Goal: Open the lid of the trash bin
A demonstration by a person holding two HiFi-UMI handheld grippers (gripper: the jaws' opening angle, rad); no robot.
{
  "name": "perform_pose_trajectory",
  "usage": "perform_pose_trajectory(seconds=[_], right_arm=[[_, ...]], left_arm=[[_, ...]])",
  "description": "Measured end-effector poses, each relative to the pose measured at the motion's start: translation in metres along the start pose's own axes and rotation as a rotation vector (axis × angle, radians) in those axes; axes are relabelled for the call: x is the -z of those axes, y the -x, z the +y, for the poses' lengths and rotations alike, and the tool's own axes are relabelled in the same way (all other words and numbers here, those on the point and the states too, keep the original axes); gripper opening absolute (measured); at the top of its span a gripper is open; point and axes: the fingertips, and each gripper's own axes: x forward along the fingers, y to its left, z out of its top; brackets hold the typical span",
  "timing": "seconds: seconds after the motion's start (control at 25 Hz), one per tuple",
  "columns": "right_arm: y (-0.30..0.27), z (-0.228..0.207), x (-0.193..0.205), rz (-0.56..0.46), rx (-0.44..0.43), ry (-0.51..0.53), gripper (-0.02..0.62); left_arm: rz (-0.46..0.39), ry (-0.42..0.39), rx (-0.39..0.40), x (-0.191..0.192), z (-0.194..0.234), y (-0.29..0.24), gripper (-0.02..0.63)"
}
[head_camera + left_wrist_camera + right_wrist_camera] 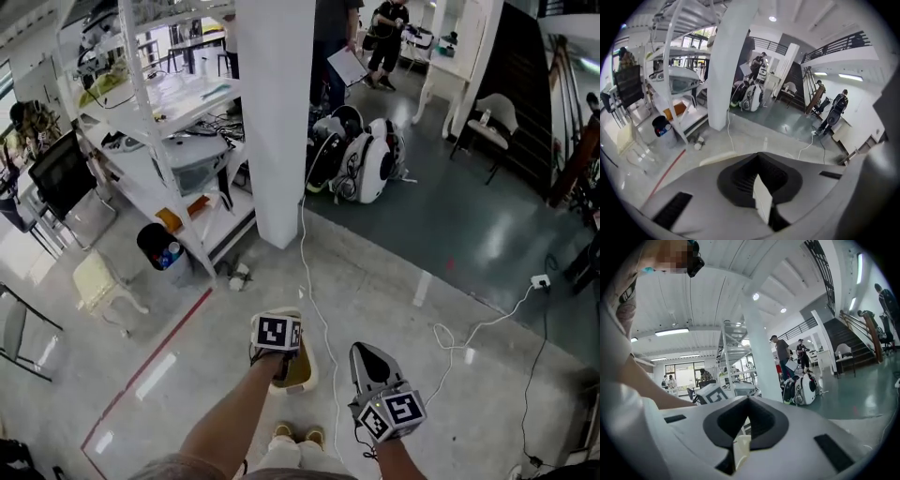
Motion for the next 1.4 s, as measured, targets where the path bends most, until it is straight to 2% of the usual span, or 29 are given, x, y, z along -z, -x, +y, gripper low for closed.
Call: perform_pose_trajectory(seconds=[0.16,0.32,0.44,0.6,0.8,0.96,1.12,1.4], right_arm=[[0.012,0.009,-0.022,0.004,-0.035,0.023,0.032],[0.026,0.014,-0.032,-0.002,-0.040,-0.003,0.031],[0.031,0.023,-0.033,-0.008,-0.053,-0.001,0.031],[0.036,0.036,-0.043,-0.020,-0.070,0.012,0.031],[0.031,0.036,-0.067,-0.051,-0.068,0.063,0.032],[0.026,0.025,-0.068,-0.069,-0.053,0.059,0.031],[0.021,0.018,-0.064,-0.065,-0.044,0.047,0.031],[0.012,0.022,-0.081,-0.103,-0.053,0.064,0.031]], left_arm=[[-0.090,-0.042,0.032,-0.060,-0.026,0.068,0.008],[-0.225,-0.071,0.092,-0.098,-0.056,0.135,0.008],[-0.336,-0.109,0.143,-0.111,-0.078,0.181,0.008],[-0.465,-0.204,0.202,-0.108,-0.110,0.223,0.008],[-0.609,-0.313,0.210,-0.097,-0.129,0.244,0.008],[-0.705,-0.357,0.222,-0.084,-0.134,0.242,0.008],[-0.730,-0.314,0.243,-0.080,-0.132,0.233,0.008],[-0.739,-0.320,0.257,-0.089,-0.128,0.226,0.008]])
